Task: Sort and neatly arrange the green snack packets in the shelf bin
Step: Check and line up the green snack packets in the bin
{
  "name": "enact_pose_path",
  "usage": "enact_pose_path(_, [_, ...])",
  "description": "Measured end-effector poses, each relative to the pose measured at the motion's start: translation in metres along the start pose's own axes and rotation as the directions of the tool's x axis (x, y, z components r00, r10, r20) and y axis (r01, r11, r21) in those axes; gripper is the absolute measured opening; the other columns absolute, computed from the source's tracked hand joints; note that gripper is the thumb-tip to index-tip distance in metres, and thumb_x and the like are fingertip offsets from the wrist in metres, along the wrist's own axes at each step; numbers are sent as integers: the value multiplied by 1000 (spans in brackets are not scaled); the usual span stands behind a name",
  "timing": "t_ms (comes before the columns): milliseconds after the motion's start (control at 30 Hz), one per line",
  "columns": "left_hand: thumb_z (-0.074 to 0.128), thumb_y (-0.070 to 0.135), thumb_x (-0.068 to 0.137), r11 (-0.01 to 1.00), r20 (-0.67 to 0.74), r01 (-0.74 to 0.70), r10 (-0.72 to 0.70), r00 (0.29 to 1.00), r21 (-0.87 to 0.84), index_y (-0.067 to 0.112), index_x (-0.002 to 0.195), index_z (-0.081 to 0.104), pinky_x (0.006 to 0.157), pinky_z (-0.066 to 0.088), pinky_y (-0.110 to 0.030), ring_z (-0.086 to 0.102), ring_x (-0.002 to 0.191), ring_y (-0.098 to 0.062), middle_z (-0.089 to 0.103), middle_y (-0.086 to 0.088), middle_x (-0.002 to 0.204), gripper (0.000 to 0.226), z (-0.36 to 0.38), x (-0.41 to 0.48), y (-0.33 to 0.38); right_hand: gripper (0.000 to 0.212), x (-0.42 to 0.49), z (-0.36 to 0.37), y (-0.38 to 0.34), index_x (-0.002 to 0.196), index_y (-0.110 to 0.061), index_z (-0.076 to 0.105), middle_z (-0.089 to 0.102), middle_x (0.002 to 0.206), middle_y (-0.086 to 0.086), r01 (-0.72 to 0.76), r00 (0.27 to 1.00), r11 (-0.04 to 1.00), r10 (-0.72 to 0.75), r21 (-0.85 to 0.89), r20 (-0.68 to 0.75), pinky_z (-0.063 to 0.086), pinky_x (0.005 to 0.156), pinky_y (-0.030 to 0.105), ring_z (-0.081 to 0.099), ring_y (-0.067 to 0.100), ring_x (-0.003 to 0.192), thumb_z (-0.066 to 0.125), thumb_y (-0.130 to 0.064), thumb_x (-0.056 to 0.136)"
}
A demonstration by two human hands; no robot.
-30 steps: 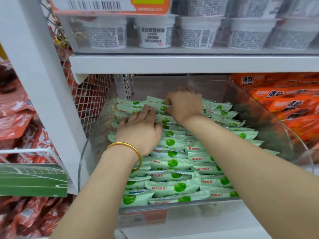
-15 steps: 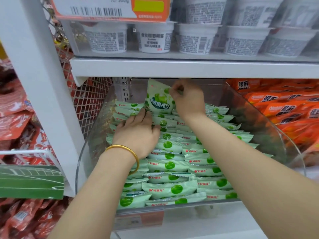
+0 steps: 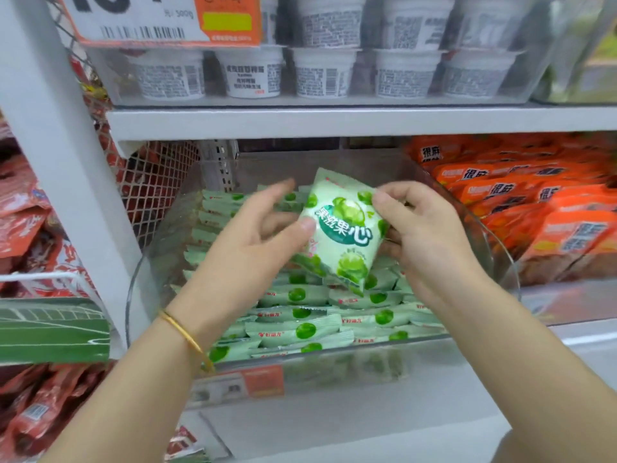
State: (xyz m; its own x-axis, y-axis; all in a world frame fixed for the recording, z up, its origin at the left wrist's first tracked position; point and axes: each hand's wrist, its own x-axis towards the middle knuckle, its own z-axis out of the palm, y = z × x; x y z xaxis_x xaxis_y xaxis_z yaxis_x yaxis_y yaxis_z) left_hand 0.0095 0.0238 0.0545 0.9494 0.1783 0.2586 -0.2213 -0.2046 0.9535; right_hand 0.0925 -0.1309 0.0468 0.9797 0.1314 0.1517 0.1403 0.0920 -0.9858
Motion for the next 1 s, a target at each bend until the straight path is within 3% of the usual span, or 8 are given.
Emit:
enact_pose_path(100, [64, -1, 83, 998, 183, -54, 59, 981, -31, 49, 128, 37, 80, 55, -25, 65, 102, -13, 62, 3, 123, 73, 6, -11, -4, 8, -6, -1, -1, 83, -19, 61, 61, 77, 6, 25, 1000, 1000, -25, -16, -1, 47, 57, 30, 57, 19, 70, 60, -17, 90])
enact_pose_path(300, [68, 6, 78, 997, 122, -70, 73, 990, -29, 51, 130, 42, 98, 48, -35, 41, 132, -10, 42, 20, 142, 74, 7, -15, -12, 18, -11, -4, -1, 99, -15, 62, 68, 92, 13, -16, 990, 1000, 12, 26, 141, 53, 59, 33, 65, 19, 75, 59, -30, 90])
enact_pose_path(467, [65, 4, 72, 990, 210, 8, 21, 978, -138, 49, 131, 39, 73, 58, -31, 64, 101, -18, 50, 5, 137, 79, 10, -15, -8, 6, -9, -2, 1, 93, -22, 61, 52, 100, 40, 52, 993, 999, -53, 13, 105, 47, 59, 31, 57, 26, 74, 63, -25, 89])
enact_pose_path(533, [64, 5, 69, 992, 226, 8, 22, 974, -128, 45, 135, 35, 70, 58, -31, 67, 81, -18, 55, 7, 130, 82, 10, -15, -5, 1, -9, -3, 0, 90, -22, 60, 57, 91, 32, 55, 993, 998, -57, 22, 100, 46, 53, 26, 58, 23, 69, 60, -22, 91])
enact_pose_path(733, [62, 4, 74, 996, 233, -16, 36, 972, -85, 41, 138, 34, 67, 58, -30, 67, 82, -19, 56, 10, 129, 80, 9, -13, -1, 12, -9, -8, -4, 83, -19, 57, 60, 71, -3, 12, 993, 997, -21, 74, 119, 44, 50, 24, 56, 10, 60, 53, -16, 94])
enact_pose_path(867, [64, 4, 83, 983, 47, -120, 114, 992, 142, 38, 125, 43, 75, 56, -32, 65, 86, -9, 52, 13, 120, 58, 12, -13, -7, 15, -10, -10, -6, 82, -15, 51, 62, 72, 2, -52, 991, 988, 33, 145, 128, 49, 46, 28, 62, 12, 56, 49, -11, 96])
enact_pose_path(933, [65, 24, 84, 846, -57, -227, 289, 956, 483, 31, 117, 49, 97, 46, -30, 53, 107, -3, 47, 15, 118, 37, 12, -13, -12, 13, -10, -10, -6, 83, -13, 49, 62, 78, 7, -71, 991, 981, 49, 180, 123, 54, 50, 35, 65, 17, 62, 48, -10, 96])
enact_pose_path(1000, [55, 47, 81, 660, -49, -251, 400, 915, 709, 20, 121, 53, 108, 23, -14, 39, 119, -9, 42, 7, 125, 48, 14, -14, -14, 13, -11, -8, -7, 84, -11, 47, 62, 78, 9, -86, 990, 968, 55, 235, 133, 57, 54, 39, 65, 18, 65, 48, -8, 96])
